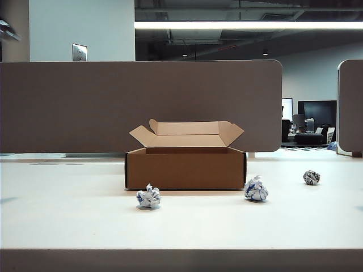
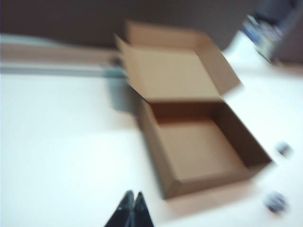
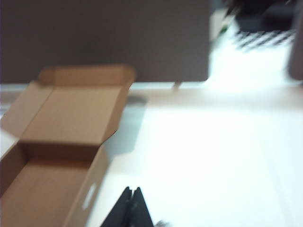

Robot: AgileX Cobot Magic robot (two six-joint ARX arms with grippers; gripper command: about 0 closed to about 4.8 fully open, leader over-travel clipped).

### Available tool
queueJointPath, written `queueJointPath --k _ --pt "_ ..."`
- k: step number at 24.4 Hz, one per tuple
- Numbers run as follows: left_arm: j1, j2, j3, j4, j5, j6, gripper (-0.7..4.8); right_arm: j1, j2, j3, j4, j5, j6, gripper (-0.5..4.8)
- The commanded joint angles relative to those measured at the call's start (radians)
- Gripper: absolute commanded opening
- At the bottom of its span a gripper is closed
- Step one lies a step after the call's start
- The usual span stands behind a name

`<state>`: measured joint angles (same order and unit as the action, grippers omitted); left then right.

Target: Pick up all the paper balls on the table and put them in the paper box.

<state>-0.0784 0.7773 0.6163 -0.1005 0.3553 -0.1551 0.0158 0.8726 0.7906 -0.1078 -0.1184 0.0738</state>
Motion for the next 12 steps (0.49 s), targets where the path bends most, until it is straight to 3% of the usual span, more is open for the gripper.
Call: queueJointPath --k 1,4,5,8,10,12 --pt "-0.111 0.150 0.070 0.048 0.050 0.042 0.25 0.080 0.128 0.067 0.000 -0.019 -0.038 1.54" --pt "-0.193 0.242 0.107 0.050 0.048 0.130 0.86 0.156 0.211 0.101 -0.003 -0.016 -0.057 3.65" --pt "-0.209 0.266 0.116 0.050 0.046 0.153 0.91 0.175 0.230 0.108 -0.005 -0.014 -0.057 4.04" --pt "-0.255 0.347 0.142 0.051 0.045 0.201 1.15 0.220 0.301 0.139 -0.024 -0.014 -0.061 4.24" --pt "-0.279 0.413 0.151 0.052 0.041 0.255 2.46 0.266 0.373 0.161 -0.052 0.010 -0.076 4.63" --pt "-0.287 0.447 0.152 0.050 0.049 0.296 2.88 0.305 0.414 0.161 -0.061 0.058 -0.084 4.64"
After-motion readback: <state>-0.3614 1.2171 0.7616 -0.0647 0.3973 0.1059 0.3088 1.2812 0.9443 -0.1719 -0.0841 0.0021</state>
